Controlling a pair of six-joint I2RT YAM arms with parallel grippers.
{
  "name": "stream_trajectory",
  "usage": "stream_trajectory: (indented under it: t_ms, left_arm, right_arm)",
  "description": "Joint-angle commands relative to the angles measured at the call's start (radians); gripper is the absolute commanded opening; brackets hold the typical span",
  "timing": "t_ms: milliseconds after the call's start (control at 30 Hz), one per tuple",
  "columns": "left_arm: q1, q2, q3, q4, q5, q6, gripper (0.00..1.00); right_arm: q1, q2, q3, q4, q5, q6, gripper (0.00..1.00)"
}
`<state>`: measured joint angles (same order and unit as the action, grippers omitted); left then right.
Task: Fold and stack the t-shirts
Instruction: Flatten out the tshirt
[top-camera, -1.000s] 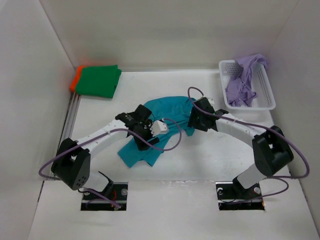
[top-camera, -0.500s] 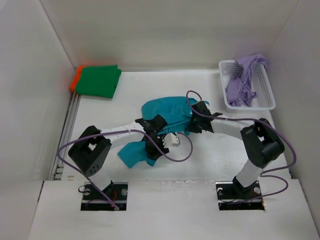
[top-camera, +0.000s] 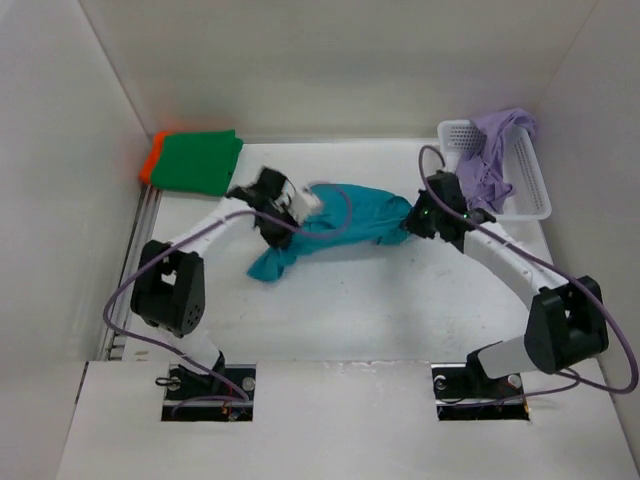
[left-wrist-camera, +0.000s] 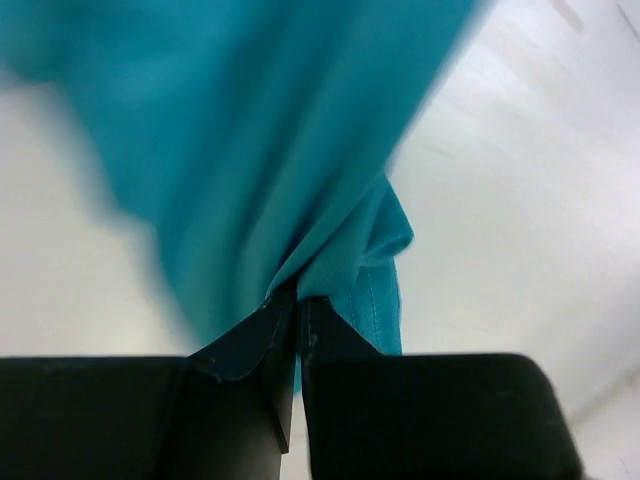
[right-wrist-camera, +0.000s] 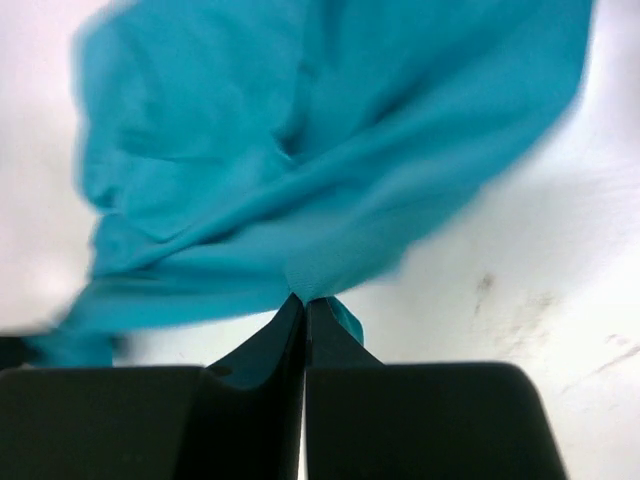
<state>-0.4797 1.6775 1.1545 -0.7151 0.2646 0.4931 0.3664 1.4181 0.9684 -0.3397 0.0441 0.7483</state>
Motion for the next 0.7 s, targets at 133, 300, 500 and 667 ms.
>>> stream_trajectory:
  t_ms: [133,300,500,667]
  left_arm:
    - [0.328,-0.030,0.660,-0.033,0.048,-0.045,0.00]
    - [0.381,-0.039,0.789,-0.073,0.039,0.019,0.00]
    - [0.366,-0.218,0.474,-0.078,0.035,0.172,0.03]
    - [0.286,-0.329,0.132,-0.269,0.030,0.352,0.07]
  right_arm:
    - [-0.155,-0.042,0.461,-0.203,-0.001,-0.213,0.01]
    - [-0.188,-0.100,0.604,-0.286,-0.022,-0.257,0.03]
    - [-0.183,-0.211,0.448,-0.331,-0.076,-0.251,0.04]
    - [-0.113,-0.249,0.233,-0.314,-0.096,-0.204,0.04]
